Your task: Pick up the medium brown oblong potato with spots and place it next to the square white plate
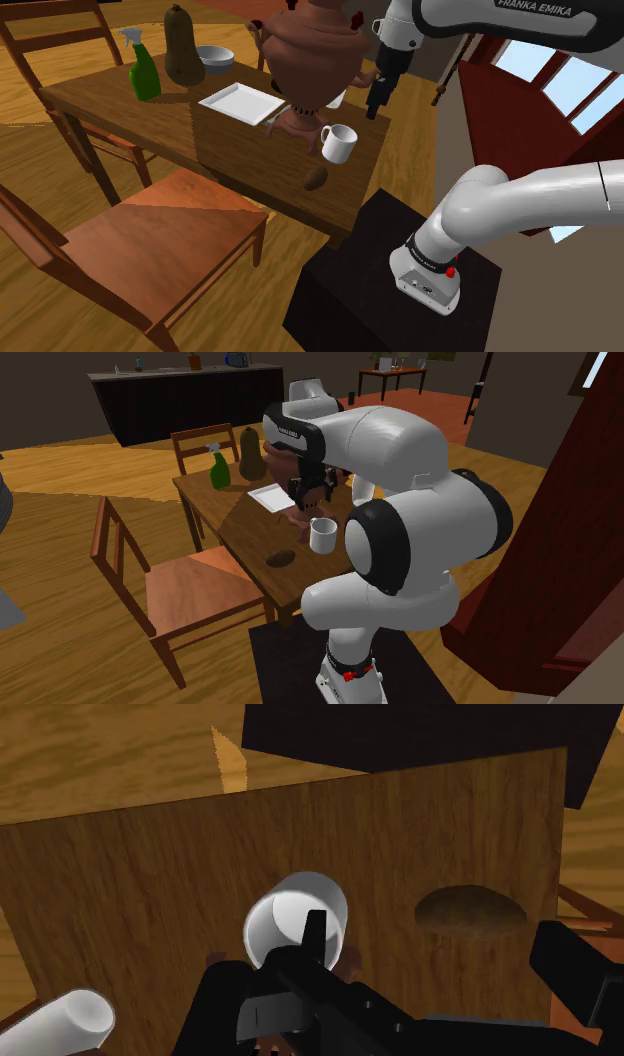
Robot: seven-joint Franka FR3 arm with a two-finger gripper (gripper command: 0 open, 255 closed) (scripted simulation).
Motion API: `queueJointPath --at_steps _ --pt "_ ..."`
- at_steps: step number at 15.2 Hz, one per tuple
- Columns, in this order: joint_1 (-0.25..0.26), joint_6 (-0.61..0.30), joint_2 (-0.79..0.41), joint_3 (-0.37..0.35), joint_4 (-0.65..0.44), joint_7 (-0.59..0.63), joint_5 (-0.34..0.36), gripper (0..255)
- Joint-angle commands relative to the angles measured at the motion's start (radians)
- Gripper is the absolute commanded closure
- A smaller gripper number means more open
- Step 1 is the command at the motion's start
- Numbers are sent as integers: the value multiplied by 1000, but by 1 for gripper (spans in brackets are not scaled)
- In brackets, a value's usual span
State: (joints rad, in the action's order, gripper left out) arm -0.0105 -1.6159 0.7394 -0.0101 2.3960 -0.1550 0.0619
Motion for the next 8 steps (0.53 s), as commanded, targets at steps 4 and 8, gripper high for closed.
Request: queueJointPath --at_steps 4,8 --pt "58 -112 -44 16 56 -131 10 0" --pt "136 -260 -110 33 122 -304 19 0"
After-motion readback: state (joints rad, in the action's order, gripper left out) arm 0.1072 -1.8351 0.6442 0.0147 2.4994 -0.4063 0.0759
